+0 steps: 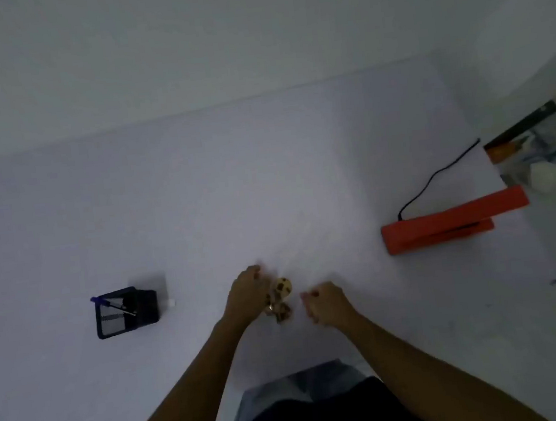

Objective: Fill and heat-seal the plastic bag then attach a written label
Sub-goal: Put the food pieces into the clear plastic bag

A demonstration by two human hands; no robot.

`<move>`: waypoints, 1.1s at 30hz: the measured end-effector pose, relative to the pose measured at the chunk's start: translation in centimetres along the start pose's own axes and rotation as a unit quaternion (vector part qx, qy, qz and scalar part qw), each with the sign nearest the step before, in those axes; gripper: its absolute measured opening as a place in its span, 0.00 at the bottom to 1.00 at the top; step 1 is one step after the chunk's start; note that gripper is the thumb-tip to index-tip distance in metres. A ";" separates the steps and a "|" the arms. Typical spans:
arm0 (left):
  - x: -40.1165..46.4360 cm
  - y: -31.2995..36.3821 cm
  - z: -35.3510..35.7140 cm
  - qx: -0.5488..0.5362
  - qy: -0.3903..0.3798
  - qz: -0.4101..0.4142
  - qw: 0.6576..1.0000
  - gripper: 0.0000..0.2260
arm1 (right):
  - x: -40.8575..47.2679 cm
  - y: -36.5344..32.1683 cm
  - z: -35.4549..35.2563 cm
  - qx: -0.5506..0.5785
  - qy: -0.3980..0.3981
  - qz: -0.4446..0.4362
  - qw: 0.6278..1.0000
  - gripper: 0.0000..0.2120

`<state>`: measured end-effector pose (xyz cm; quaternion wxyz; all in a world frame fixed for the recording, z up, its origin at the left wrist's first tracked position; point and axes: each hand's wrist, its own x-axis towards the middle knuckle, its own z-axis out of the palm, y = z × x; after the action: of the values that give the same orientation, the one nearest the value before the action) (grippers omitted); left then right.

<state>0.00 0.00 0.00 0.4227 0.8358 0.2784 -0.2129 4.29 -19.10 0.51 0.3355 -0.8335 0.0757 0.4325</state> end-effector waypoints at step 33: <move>-8.3 -2.6 0.4 -0.085 0.163 0.116 0.976 0.08 | -0.5 1.8 -1.1 0.081 0.029 -0.271 0.959 0.02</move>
<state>-8.02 -1.44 3.14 0.4626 0.8470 0.2618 0.0009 3.94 -21.27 0.44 0.5040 -0.8050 -0.1088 0.2934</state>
